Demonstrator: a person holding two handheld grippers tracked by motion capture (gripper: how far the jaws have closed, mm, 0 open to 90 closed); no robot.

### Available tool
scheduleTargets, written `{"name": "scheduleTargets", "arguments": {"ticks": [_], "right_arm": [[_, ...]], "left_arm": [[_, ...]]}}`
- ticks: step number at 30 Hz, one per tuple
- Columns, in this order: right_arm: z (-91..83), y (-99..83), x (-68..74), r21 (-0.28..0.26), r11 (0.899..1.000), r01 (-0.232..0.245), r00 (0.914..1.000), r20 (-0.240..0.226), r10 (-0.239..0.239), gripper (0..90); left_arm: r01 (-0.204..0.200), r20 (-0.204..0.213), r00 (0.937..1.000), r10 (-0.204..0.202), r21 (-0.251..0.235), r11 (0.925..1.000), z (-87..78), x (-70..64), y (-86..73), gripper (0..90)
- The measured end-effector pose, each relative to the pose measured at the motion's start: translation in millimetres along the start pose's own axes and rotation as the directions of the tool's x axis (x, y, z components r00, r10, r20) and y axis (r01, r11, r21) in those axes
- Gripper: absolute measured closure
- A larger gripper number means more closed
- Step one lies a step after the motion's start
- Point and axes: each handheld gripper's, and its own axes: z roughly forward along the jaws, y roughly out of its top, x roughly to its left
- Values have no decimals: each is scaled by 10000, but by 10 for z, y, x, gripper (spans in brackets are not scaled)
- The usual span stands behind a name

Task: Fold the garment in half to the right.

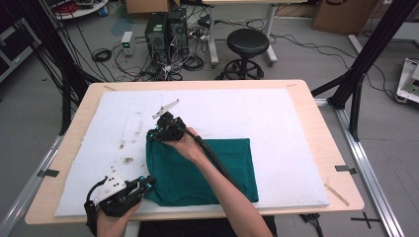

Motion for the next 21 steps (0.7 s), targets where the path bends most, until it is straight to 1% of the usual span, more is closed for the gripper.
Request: {"name": "scheduleTargets", "arguments": {"ticks": [9, 11, 13, 16, 21], "right_arm": [[-9, -9, -1, 20, 10000, 42, 10000, 13, -42, 852], [-14, -8, 1, 38, 10000, 54, 10000, 26, -55, 852], [-34, -16, -10, 32, 9999, 98, 10000, 15, -98, 853], [-76, -34, -25, 52, 10000, 39, 10000, 63, -39, 852], [-170, -64, -57, 56, 10000, -16, 9999, 165, 15, 852]], "left_arm": [[-53, 97, 9999, 52, 79, 10000, 22, -16, 6, 837], [-10, 133, 9999, 9, 53, 10000, 30, -19, 13, 837], [-72, 218, 9997, 71, 68, 10000, 42, -20, 24, 837], [-148, 305, 9994, 145, 72, 9999, 65, -33, 39, 837], [-178, 368, 9992, 173, 130, 9998, 102, -54, 51, 837]]}}
